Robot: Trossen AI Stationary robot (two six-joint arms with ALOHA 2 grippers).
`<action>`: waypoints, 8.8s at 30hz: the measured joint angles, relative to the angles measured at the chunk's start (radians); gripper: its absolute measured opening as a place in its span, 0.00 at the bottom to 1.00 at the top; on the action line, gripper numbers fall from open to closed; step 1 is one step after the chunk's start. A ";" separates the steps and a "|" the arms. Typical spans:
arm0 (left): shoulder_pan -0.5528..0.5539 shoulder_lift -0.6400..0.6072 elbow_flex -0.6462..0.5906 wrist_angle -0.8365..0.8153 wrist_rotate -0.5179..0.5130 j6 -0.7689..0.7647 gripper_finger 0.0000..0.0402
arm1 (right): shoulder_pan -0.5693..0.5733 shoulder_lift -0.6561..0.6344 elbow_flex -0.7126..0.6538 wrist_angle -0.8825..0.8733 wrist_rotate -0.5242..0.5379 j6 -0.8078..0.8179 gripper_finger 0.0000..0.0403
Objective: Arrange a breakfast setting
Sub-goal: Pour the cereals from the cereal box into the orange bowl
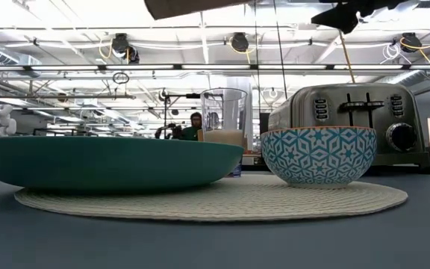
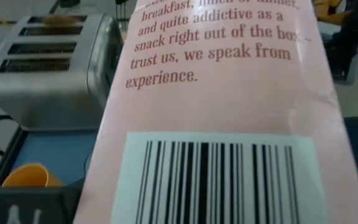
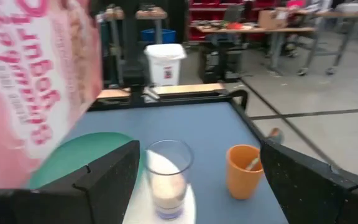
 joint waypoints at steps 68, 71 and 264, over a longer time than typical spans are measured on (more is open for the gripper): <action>0.015 0.022 0.001 0.594 -0.052 0.266 0.58 | 0.305 0.470 -0.001 0.999 -0.294 -0.002 0.81; 0.015 0.020 0.002 0.599 -0.053 0.267 0.58 | 0.305 0.488 -0.002 1.045 -0.294 -0.021 0.81; 0.059 -0.124 -0.001 0.079 -0.337 -0.002 0.35 | 0.274 0.419 0.000 0.694 0.023 0.046 0.74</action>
